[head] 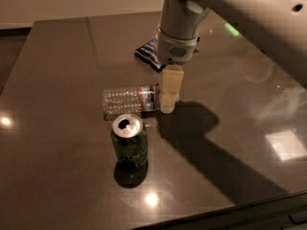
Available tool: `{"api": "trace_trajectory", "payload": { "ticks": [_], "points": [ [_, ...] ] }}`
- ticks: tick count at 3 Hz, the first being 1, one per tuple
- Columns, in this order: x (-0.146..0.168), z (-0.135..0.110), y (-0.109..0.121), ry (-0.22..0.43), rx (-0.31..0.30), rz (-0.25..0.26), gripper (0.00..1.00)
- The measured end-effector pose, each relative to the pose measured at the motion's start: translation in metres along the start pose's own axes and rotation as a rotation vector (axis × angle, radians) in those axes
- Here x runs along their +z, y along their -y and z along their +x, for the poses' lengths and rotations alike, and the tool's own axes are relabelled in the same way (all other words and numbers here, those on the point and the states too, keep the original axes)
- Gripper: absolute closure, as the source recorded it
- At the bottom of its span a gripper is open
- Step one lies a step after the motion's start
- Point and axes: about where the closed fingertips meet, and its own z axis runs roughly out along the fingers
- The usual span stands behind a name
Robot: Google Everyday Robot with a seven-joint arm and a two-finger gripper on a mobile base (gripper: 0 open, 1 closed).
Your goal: Place water bottle upright
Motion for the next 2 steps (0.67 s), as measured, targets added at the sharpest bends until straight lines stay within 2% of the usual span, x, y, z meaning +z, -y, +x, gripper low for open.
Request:
{"api": "trace_trajectory", "payload": {
  "ticks": [1, 2],
  "points": [
    [0.0142, -0.0082, -0.0090, -0.005, -0.026, -0.031, 0.00],
    [0.0225, -0.0143, -0.0116, -0.002, -0.028, -0.039, 0.00]
  ]
}}
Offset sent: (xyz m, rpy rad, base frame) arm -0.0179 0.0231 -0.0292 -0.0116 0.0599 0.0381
